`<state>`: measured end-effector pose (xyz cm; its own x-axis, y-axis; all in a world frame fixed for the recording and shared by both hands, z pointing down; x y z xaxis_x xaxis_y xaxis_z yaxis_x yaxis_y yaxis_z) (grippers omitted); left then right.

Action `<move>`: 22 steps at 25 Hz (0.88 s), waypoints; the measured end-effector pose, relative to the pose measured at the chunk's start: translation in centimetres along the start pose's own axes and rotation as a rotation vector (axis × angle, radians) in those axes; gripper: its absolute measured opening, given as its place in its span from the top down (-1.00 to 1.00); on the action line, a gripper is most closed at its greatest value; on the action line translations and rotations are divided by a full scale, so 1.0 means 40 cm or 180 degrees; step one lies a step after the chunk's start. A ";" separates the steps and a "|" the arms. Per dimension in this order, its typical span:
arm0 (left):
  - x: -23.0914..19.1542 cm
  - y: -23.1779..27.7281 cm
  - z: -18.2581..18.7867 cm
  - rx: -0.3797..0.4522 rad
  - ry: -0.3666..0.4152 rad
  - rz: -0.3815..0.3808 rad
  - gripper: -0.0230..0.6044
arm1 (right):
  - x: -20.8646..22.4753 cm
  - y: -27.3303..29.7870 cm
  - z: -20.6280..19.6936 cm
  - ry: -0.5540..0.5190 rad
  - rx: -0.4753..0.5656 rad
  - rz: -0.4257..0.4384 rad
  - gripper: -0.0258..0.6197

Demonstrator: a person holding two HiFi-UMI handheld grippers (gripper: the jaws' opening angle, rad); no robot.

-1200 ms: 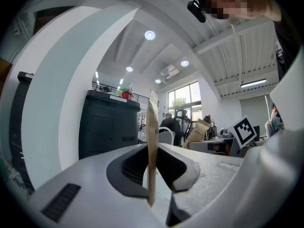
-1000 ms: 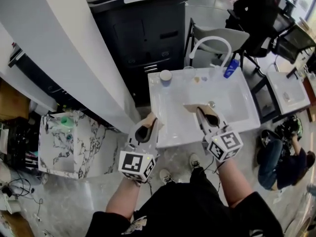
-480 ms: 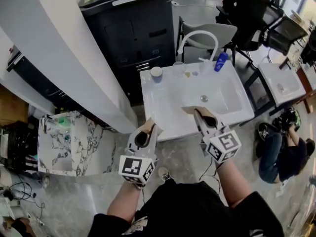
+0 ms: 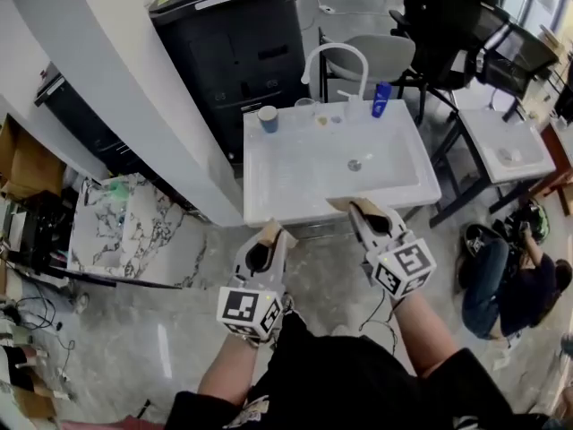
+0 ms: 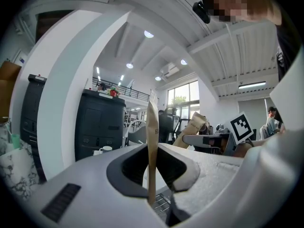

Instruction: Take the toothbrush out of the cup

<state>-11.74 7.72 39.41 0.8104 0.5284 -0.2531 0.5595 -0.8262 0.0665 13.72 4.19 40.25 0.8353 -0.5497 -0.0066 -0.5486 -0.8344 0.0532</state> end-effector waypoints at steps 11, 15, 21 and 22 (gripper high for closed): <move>0.219 -0.166 -0.066 -0.0025 -0.0007 0.0422 0.79 | -0.037 -0.215 -0.034 0.0168 0.0019 0.0389 0.84; 0.230 -0.198 -0.055 -0.0019 0.0051 0.0468 0.79 | -0.064 -0.227 -0.033 0.0201 0.0050 0.0446 0.84; 0.197 -0.232 -0.043 -0.0007 0.0030 0.0467 0.79 | -0.115 -0.218 -0.033 0.0221 0.0056 0.0427 0.84; 0.188 -0.241 -0.043 -0.0004 0.0024 0.0459 0.79 | -0.130 -0.215 -0.036 0.0222 0.0044 0.0420 0.84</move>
<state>-10.73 19.98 38.52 0.8836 0.4058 -0.2335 0.4375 -0.8933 0.1030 14.15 14.25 41.24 0.7560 -0.6510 0.0690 -0.6540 -0.7557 0.0354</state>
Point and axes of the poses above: the fingertips, and each gripper's own axes: y forward along the fingers, x to its right, z out of its top, the point moved 9 cm from there along -y, backward along the fingers, and after that the axes turned 7 degrees about -y, right-handed, at the moved point
